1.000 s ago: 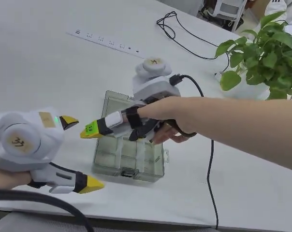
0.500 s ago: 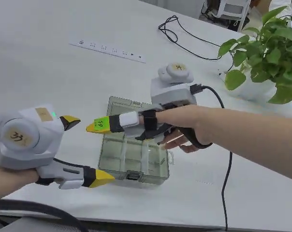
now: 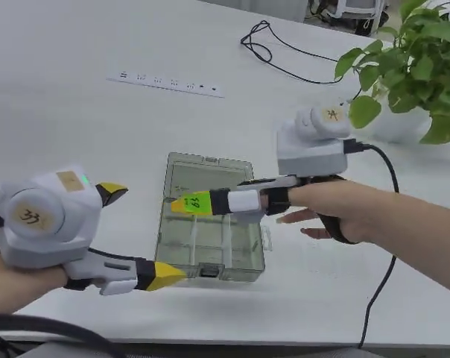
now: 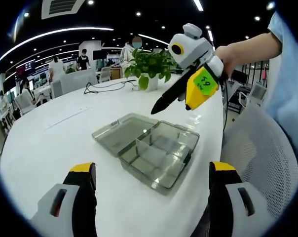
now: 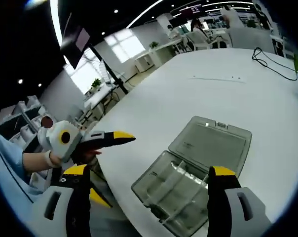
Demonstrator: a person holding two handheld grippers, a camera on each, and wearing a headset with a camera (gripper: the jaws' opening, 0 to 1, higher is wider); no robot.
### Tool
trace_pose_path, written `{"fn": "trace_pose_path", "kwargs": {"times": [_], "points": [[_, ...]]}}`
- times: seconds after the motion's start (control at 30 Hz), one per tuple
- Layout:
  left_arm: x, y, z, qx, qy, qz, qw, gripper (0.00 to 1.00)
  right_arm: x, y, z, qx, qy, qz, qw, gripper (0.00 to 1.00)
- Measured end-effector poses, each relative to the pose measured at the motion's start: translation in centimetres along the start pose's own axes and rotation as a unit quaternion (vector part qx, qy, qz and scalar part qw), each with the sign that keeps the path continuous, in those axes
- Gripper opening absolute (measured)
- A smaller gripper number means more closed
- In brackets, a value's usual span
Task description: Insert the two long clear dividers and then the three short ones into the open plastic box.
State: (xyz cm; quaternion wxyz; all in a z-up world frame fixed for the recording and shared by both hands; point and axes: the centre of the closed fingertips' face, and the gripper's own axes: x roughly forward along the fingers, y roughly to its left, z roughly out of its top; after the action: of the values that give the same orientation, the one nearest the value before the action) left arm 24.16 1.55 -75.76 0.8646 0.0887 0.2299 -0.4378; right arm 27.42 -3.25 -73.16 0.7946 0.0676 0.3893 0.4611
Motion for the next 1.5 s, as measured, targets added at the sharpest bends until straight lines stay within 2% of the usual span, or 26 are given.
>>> {"fn": "trace_pose_path", "kwargs": {"times": [0.03, 0.07, 0.13, 0.17, 0.2, 0.23, 0.3, 0.33, 0.4, 0.43, 0.57, 0.67, 0.8, 0.83, 0.93, 1.0, 1.07, 1.3, 1.5], "points": [[0.0, 0.0, 0.1, -0.002, -0.001, 0.000, 1.0000, 0.97, -0.2, -0.2, 0.2, -0.023, -0.017, 0.008, 0.9996, 1.00], [0.1, -0.1, 0.2, -0.006, -0.003, 0.000, 1.0000, 0.97, -0.5, -0.4, 0.4, -0.038, -0.032, 0.005, 0.9988, 1.00], [0.2, -0.2, 0.5, -0.010, -0.005, 0.000, 0.9999, 0.97, -1.1, -0.3, 0.0, -0.058, -0.047, 0.009, 0.9972, 1.00], [0.3, -0.3, 0.5, -0.010, -0.004, 0.001, 0.9999, 0.97, -1.2, -0.4, 0.1, -0.061, -0.054, 0.005, 0.9967, 1.00], [0.3, -0.3, 0.6, -0.010, -0.004, 0.001, 0.9999, 0.97, -1.7, -0.4, 0.0, -0.079, -0.071, 0.002, 0.9943, 1.00], [0.3, -0.4, 0.7, -0.010, -0.003, 0.001, 0.9999, 0.97, -2.0, -0.8, -0.2, -0.091, -0.079, -0.009, 0.9927, 1.00], [0.5, -0.6, 0.8, -0.012, -0.003, 0.000, 0.9999, 0.97, -2.4, -0.9, -0.6, -0.089, -0.088, -0.010, 0.9921, 1.00], [0.5, -0.6, 0.8, -0.012, -0.002, 0.000, 0.9999, 0.97, -2.6, -1.2, -0.4, -0.083, -0.101, -0.017, 0.9913, 1.00], [0.6, -0.8, 0.9, -0.010, 0.000, 0.000, 1.0000, 0.97, -3.1, -2.0, -0.6, -0.077, -0.111, -0.015, 0.9908, 1.00], [0.6, -0.8, 0.9, -0.010, 0.001, 0.000, 0.9999, 0.97, -3.5, -2.5, -0.5, -0.081, -0.123, -0.024, 0.9888, 1.00], [0.7, -0.8, 1.1, -0.017, -0.001, 0.000, 0.9999, 0.97, -5.0, -4.0, -0.8, -0.086, -0.135, -0.041, 0.9862, 1.00], [0.6, -0.8, 1.2, -0.014, 0.002, 0.001, 0.9999, 0.97, -6.3, -5.0, -1.7, -0.086, -0.134, -0.047, 0.9861, 0.99], [0.6, -0.8, 1.2, -0.013, 0.005, 0.003, 0.9999, 0.96, -7.7, -6.2, -3.3, -0.091, -0.120, -0.066, 0.9864, 0.97], [0.6, -0.8, 1.2, -0.013, 0.006, 0.002, 0.9999, 0.96, -8.4, -7.1, -4.0, -0.088, -0.115, -0.068, 0.9871, 0.97], [0.7, -0.9, 1.2, -0.011, 0.008, 0.002, 0.9999, 0.96, -9.3, -8.3, -4.9, -0.090, -0.109, -0.075, 0.9871, 0.97], [0.8, -0.9, 1.1, -0.008, 0.013, 0.002, 0.9999, 0.96, -9.8, -8.9, -5.3, -0.074, -0.113, -0.082, 0.9874, 0.96], [0.8, -0.9, 1.1, -0.006, 0.016, 0.003, 0.9999, 0.97, -10.3, -9.5, -5.7, -0.077, -0.114, -0.092, 0.9862, 0.95], [0.7, -0.8, 0.8, -0.006, 0.025, 0.006, 0.9996, 0.97, -12.1, -10.6, -7.0, -0.082, -0.098, -0.108, 0.9860, 0.94], [0.7, -0.9, 0.7, -0.008, 0.029, 0.010, 0.9995, 0.96, -12.9, -11.2, -8.0, -0.107, -0.066, -0.109, 0.9860, 0.93]]}}
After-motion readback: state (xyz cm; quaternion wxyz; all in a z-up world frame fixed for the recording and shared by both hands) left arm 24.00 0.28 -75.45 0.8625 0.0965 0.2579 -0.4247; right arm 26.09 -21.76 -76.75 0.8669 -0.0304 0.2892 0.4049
